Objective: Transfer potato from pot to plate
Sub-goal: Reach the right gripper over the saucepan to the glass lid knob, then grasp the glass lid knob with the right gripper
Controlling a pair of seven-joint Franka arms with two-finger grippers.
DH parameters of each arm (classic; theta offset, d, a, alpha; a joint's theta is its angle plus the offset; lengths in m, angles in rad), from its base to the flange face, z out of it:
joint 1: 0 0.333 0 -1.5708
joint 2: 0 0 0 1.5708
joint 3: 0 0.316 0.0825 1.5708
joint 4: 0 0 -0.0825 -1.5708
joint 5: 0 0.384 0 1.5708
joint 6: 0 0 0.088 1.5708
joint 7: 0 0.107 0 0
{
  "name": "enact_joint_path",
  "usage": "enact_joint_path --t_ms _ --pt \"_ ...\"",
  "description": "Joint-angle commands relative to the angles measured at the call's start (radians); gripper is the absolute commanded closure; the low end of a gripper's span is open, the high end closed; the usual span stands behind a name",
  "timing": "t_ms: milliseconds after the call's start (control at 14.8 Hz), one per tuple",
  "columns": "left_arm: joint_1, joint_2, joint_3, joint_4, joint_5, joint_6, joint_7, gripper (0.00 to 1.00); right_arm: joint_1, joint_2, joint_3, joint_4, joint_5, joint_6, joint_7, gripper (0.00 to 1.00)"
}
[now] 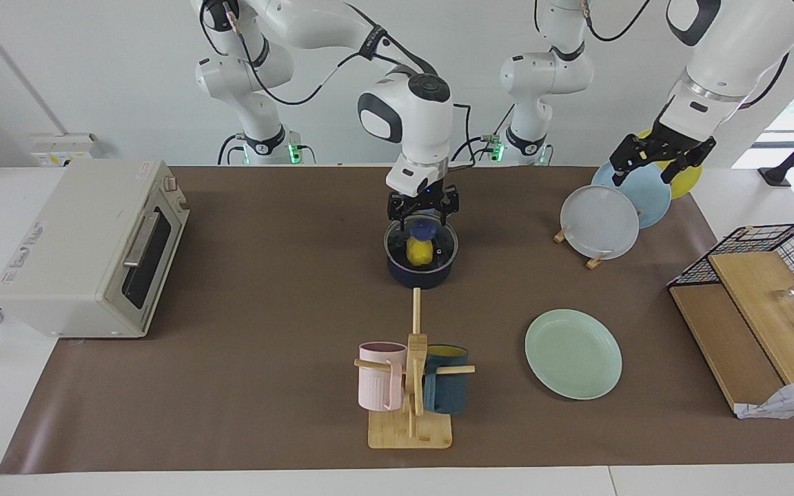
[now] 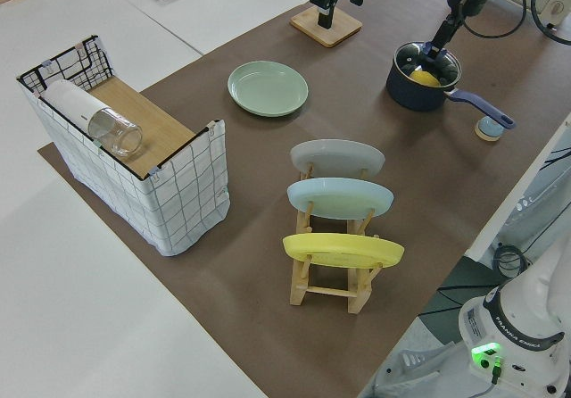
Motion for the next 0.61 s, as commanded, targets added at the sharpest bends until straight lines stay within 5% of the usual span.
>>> enact_joint_path --t_ms 0,541 --pt "0.010 -0.016 -0.005 -0.022 -0.013 0.007 -0.009 0.00 -0.028 -0.034 0.014 -0.066 -0.019 0.060 0.007 0.00" --pt "0.012 -0.016 -0.005 -0.022 -0.013 0.007 -0.009 0.00 -0.024 -0.019 0.014 -0.060 -0.019 0.075 0.002 0.04"
